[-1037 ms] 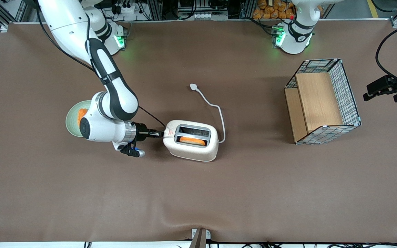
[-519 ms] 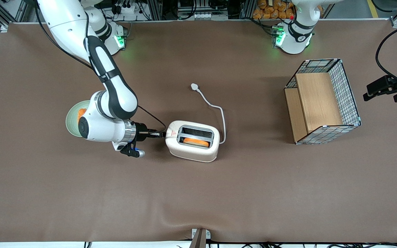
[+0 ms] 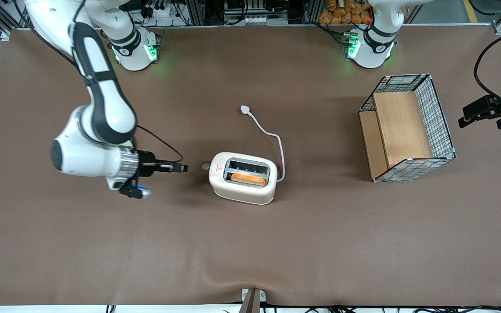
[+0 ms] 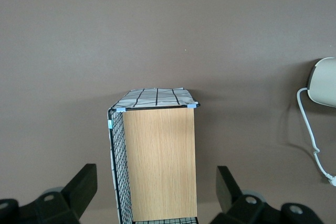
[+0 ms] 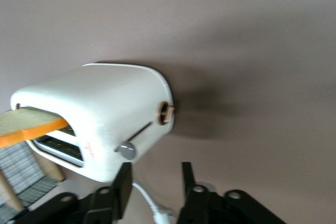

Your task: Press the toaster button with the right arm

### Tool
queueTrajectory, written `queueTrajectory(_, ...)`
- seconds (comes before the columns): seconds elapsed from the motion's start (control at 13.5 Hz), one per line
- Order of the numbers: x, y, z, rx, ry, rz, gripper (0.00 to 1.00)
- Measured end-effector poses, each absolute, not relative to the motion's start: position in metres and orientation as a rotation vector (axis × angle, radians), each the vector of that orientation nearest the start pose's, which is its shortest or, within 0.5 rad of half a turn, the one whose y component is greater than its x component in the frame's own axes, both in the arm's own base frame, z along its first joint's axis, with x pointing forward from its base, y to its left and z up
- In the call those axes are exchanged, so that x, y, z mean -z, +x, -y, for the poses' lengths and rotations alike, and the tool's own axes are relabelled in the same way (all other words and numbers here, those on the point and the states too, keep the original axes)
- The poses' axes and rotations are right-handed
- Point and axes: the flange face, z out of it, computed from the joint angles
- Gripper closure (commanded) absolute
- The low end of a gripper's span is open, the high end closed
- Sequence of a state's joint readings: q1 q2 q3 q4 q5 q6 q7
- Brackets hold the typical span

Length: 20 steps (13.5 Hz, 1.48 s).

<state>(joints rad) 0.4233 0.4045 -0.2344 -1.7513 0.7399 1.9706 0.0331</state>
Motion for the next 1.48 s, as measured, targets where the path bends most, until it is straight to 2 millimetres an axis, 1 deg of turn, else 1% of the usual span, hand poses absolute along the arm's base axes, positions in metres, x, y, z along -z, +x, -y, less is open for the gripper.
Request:
queueTrajectory(0.15, -0.366, 0.620, -0.146, -0.246, -2.678, -0.200, 0.00)
queueTrajectory(0.37, -0.406, 0.616, -0.104, -0.194, -2.805, -0.155, 0.00)
queueTrajectory(0.59, -0.443, 0.608, -0.059, -0.163, -2.900, -0.149, 0.00)
queueTrajectory(0.74, -0.470, 0.597, -0.034, -0.157, -2.954, -0.131, 0.00)
queueTrajectory(0.89, -0.497, 0.584, -0.023, -0.143, -2.994, -0.098, 0.00)
queueTrajectory(0.96, -0.511, 0.576, -0.024, -0.141, -3.011, -0.092, 0.00)
queueTrajectory(1.19, -0.549, 0.552, -0.033, -0.152, -3.061, -0.078, 0.00)
queueTrajectory(1.26, -0.561, 0.546, -0.033, -0.156, -3.072, -0.073, 0.00)
queueTrajectory(1.33, -0.570, 0.544, -0.029, -0.155, -3.076, -0.077, 0.00)
queueTrajectory(1.48, -0.584, 0.545, -0.015, -0.126, -3.080, -0.087, 0.00)
